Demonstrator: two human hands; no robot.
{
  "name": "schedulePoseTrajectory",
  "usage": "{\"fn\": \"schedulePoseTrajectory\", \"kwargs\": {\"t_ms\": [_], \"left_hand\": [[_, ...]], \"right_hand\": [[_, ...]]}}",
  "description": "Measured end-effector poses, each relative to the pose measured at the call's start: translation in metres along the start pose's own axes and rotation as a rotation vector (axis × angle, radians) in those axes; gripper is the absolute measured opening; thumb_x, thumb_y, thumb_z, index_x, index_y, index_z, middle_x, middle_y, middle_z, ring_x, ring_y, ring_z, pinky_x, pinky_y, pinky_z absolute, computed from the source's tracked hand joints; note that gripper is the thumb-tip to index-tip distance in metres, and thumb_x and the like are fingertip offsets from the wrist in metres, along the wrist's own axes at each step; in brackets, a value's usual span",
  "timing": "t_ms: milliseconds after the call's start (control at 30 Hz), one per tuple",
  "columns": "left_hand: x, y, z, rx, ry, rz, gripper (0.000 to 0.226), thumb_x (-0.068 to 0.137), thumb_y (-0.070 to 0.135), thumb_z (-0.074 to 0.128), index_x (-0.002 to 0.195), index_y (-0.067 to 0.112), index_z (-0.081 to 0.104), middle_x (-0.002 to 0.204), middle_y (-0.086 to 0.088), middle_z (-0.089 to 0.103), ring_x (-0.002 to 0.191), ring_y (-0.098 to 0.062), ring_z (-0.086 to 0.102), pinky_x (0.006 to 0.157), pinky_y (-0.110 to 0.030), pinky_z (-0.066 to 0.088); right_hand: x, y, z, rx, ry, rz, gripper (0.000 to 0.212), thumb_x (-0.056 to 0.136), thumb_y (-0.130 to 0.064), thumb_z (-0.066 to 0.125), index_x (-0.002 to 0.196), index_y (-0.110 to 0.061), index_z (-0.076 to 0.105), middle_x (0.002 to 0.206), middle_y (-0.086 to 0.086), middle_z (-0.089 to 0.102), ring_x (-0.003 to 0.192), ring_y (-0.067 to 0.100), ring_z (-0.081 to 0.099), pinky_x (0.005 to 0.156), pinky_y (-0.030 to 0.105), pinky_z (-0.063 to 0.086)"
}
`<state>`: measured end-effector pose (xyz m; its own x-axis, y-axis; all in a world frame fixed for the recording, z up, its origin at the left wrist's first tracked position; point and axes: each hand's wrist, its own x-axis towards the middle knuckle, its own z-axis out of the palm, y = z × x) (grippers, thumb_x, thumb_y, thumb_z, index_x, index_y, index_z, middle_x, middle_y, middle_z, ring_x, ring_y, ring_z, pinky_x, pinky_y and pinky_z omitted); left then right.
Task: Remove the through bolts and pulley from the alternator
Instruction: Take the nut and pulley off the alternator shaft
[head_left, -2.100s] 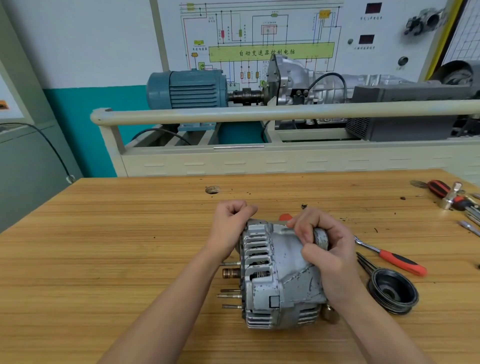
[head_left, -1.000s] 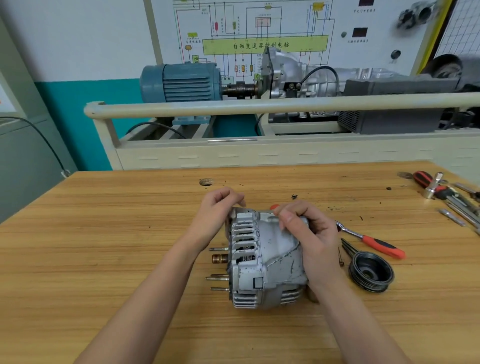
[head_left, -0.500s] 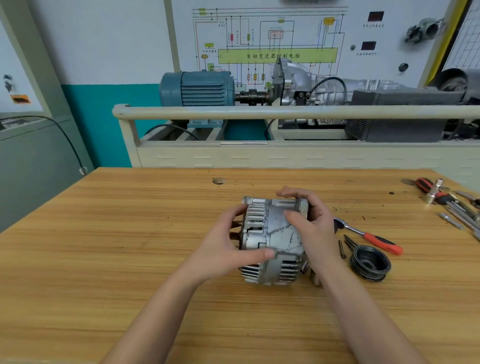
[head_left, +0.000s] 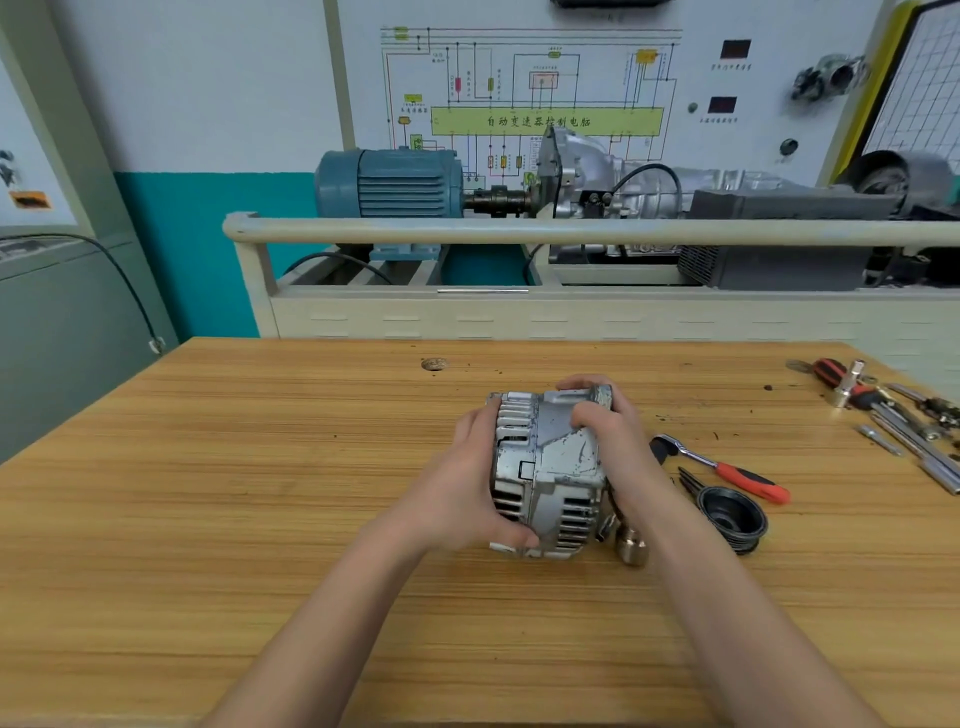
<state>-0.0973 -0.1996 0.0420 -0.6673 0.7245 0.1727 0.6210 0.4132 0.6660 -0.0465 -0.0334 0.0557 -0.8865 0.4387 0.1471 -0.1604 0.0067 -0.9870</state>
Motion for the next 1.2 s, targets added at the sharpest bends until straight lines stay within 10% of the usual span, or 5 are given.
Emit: {"fn": "schedulePoseTrajectory", "kwargs": {"t_ms": [300,433,800,967,1200], "left_hand": [[0.001,0.002,-0.016,-0.146,-0.131,-0.038,0.111,0.061,0.040,0.089,0.141,0.049,0.012,0.135,0.024,0.029,0.132,-0.006,0.027,0.109,-0.019,0.027],[0.011,0.016,-0.023,-0.041,-0.006,-0.114,0.098,0.070,0.077,0.041,0.148,0.019,0.030,0.150,-0.004,0.031,0.142,-0.021,0.023,0.116,-0.044,0.026],[0.056,0.021,-0.007,-0.051,0.119,0.020,0.037,0.101,0.043,0.040,0.115,0.019,0.064,0.097,0.004,0.065,0.096,-0.019,0.060,0.074,-0.029,0.045],[0.060,0.021,-0.007,-0.104,0.086,-0.096,0.059,0.101,0.053,0.023,0.129,0.016,0.061,0.138,-0.006,0.055,0.129,-0.023,0.047,0.113,-0.043,0.028],[0.074,0.019,-0.009,0.035,0.142,-0.135,0.051,0.100,0.053,0.027,0.076,0.015,0.050,0.074,-0.002,0.051,0.071,-0.020,0.048,0.072,-0.034,0.038]], "right_hand": [[-0.001,-0.002,0.000,-0.025,-0.030,-0.034,0.034,0.063,-0.014,0.048,0.094,-0.018,0.057,0.087,-0.001,0.058,0.052,-0.010,0.057,0.042,0.008,0.041],[-0.006,0.002,0.000,-0.047,-0.044,-0.112,0.037,0.058,-0.015,0.046,0.094,-0.018,0.058,0.093,-0.001,0.058,0.062,-0.008,0.058,0.050,0.008,0.043],[-0.022,0.012,0.000,-0.031,-0.034,-0.297,0.040,0.061,-0.010,0.049,0.099,-0.011,0.061,0.102,-0.006,0.064,0.094,0.005,0.058,0.078,0.023,0.048],[-0.021,0.016,0.001,-0.075,-0.007,-0.448,0.028,0.063,-0.001,0.048,0.082,-0.018,0.061,0.108,-0.011,0.070,0.129,0.001,0.045,0.104,0.022,0.033],[-0.005,0.003,-0.012,-0.060,-0.169,-0.553,0.012,0.068,0.001,0.052,0.073,-0.009,0.056,0.072,-0.003,0.059,0.082,0.016,0.058,0.077,0.023,0.047]]}}
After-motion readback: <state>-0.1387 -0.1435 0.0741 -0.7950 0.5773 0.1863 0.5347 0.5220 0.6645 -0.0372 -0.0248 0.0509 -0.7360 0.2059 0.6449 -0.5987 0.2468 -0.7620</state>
